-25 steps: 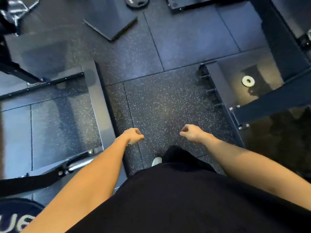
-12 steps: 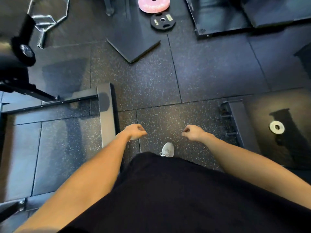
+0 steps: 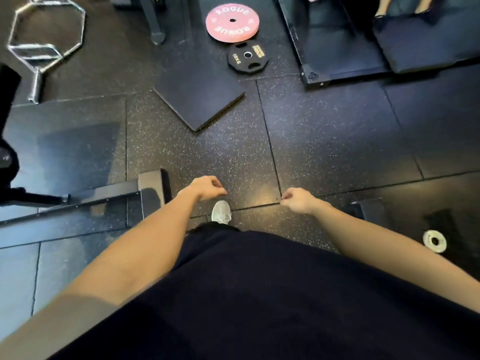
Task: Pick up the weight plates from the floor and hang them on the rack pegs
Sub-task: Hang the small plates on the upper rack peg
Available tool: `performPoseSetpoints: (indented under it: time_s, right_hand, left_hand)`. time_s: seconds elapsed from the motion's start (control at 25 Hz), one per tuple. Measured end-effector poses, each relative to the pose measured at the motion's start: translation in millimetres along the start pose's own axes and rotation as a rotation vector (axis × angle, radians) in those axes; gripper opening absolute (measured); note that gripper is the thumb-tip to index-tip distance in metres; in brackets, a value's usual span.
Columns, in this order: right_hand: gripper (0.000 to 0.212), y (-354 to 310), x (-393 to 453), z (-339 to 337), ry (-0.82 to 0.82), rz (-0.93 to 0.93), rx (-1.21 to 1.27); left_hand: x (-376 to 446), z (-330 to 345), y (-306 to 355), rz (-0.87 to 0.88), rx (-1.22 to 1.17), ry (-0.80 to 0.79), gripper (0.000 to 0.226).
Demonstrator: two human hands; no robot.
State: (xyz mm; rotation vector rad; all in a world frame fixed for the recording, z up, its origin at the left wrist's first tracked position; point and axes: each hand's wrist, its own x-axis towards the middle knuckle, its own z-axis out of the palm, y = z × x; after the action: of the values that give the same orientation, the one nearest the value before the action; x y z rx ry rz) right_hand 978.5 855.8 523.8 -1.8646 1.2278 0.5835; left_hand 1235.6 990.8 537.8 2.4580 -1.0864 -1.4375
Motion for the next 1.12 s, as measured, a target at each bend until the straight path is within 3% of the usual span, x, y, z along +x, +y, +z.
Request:
performPoseSetpoints:
  time_s: [0.2, 0.44, 0.84, 1.12]
  right_hand:
    - [0.027, -38.8, 60.7, -86.0, 0.082, 0.129, 0.171]
    - [0.030, -30.5, 128.8, -171.8, 0.160, 0.289, 0.364]
    - [0.031, 60.8, 237.0, -367.3, 0.287, 0.413, 0.605]
    - [0.020, 150.1, 284.0, -469.5, 0.318, 0.541, 0.826]
  left_hand:
    - [96.7, -115.6, 73.3, 0.118, 0.120, -0.063, 0.037]
    - [210.5, -179.4, 193.7, 0.265, 0.312, -0.172, 0.032]
    - [368.1, -197.9, 450.6, 0.387, 0.536, -0.287, 0.034]
    - [470.5, -179.0, 616.9, 0.429, 0.625, -0.371, 0.018]
